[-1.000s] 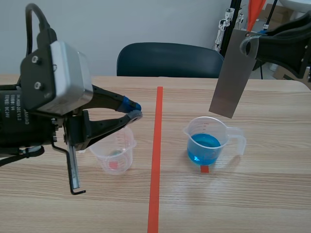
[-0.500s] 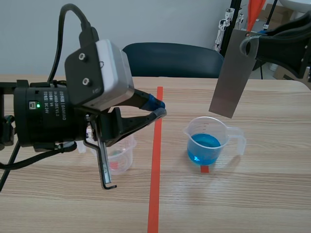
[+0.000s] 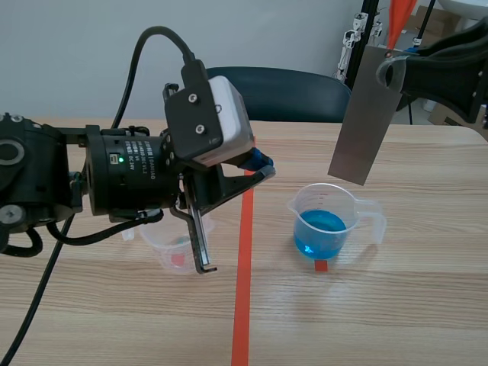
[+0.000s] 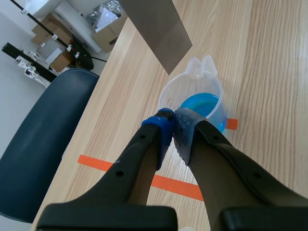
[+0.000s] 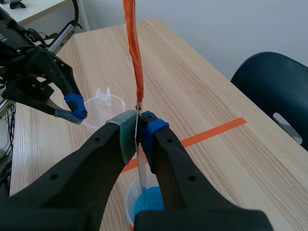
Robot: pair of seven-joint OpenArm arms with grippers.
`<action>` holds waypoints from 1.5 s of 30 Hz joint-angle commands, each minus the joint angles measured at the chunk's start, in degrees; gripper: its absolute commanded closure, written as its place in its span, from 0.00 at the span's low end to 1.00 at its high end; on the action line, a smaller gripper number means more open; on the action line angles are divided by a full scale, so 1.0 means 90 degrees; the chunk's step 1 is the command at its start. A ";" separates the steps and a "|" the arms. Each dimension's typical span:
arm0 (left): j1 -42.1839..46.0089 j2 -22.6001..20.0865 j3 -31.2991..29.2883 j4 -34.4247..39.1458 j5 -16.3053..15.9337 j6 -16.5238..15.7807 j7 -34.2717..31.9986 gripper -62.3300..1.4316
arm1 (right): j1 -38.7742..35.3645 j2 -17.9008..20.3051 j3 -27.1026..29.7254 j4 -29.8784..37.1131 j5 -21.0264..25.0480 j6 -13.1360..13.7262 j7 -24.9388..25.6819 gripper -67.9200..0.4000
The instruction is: Do the redox reaction experiment. move the plate over the blue solution
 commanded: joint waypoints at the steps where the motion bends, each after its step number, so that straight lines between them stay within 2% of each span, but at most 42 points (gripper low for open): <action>1: -0.0114 0.0100 -0.0015 0.0015 -0.0083 0.0083 -0.0044 0.91 | 0.0160 0.0015 0.0160 0.0017 0.0126 0.0078 0.0095 0.99; 30: -0.0265 0.0243 0.0022 -0.0117 -0.0078 0.0138 -0.0039 0.91 | 0.0160 0.0015 0.0160 0.0017 0.0129 0.0078 0.0095 0.99; 34: -0.0265 0.0253 0.0185 -0.0117 0.0204 0.0129 -0.0041 0.91 | 0.0160 0.0015 0.0160 0.0017 0.0129 0.0078 0.0095 0.99; 45: -0.0265 0.0272 0.0236 -0.0117 0.0202 0.0134 -0.0046 0.91 | 0.0160 0.0015 0.0160 0.0017 0.0129 0.0078 0.0095 0.99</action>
